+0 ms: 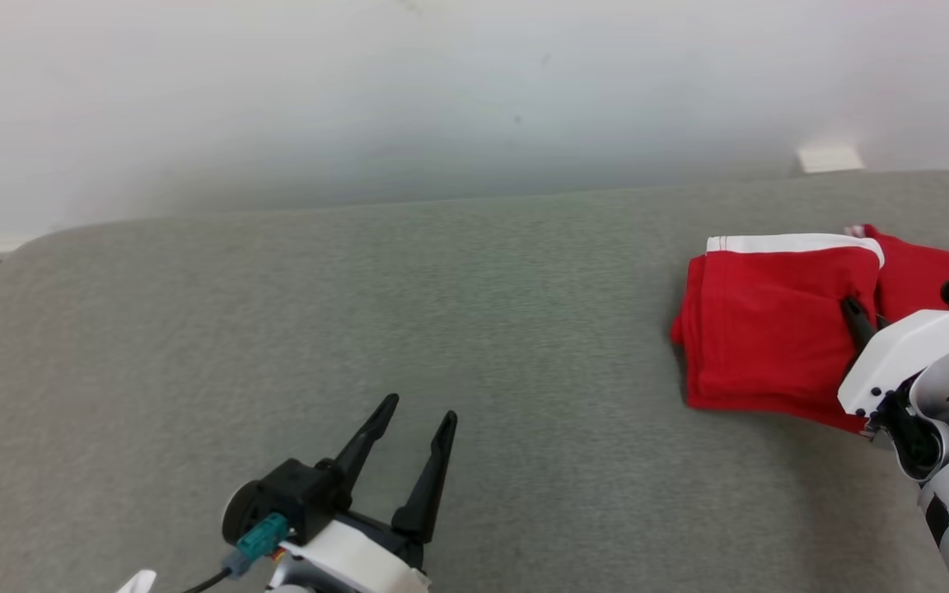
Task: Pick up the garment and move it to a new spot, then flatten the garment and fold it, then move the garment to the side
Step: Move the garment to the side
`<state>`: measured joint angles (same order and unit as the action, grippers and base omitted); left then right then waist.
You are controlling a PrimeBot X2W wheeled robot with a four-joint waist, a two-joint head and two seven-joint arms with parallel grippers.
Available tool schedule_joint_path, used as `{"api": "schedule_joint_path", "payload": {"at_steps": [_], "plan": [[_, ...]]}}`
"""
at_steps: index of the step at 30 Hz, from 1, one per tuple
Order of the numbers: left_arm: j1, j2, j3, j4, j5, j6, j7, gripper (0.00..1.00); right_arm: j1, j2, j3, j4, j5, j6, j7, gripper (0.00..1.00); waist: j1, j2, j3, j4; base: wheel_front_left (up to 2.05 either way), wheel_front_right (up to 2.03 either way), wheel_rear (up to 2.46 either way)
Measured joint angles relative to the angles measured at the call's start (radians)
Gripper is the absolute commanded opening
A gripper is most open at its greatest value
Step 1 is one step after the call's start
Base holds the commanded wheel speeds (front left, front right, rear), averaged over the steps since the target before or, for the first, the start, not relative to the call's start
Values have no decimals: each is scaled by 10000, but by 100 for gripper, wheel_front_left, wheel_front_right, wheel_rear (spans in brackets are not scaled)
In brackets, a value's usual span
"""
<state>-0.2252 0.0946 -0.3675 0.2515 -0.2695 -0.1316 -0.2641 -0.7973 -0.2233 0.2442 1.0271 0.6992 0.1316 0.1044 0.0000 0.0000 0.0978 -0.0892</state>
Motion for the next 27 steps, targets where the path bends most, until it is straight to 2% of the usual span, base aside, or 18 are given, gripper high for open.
{"api": "schedule_joint_path", "payload": {"at_steps": [7,13,17,25,27], "plan": [[-164,-23,-470,100,-50,0,0,100,40,-4,370,-441,476,0,4,0,0,0,9,-1072,0,0,0],[-404,84,-648,107,-77,0,0,100,-214,-543,832,-759,479,0,309,0,0,1,554,-1163,0,0,0],[-627,213,-629,71,-79,0,0,100,-671,-1360,1415,-1198,205,2,642,0,0,0,1069,-949,0,0,0],[-936,395,-420,-25,-107,0,0,100,-1512,-3818,2176,-1887,-491,2,1237,0,1,0,2114,-122,0,0,0],[-965,412,-362,-36,-107,2,0,100,-1592,-4255,2288,-2010,-681,2,1333,0,1,0,2334,98,0,0,0]]}}
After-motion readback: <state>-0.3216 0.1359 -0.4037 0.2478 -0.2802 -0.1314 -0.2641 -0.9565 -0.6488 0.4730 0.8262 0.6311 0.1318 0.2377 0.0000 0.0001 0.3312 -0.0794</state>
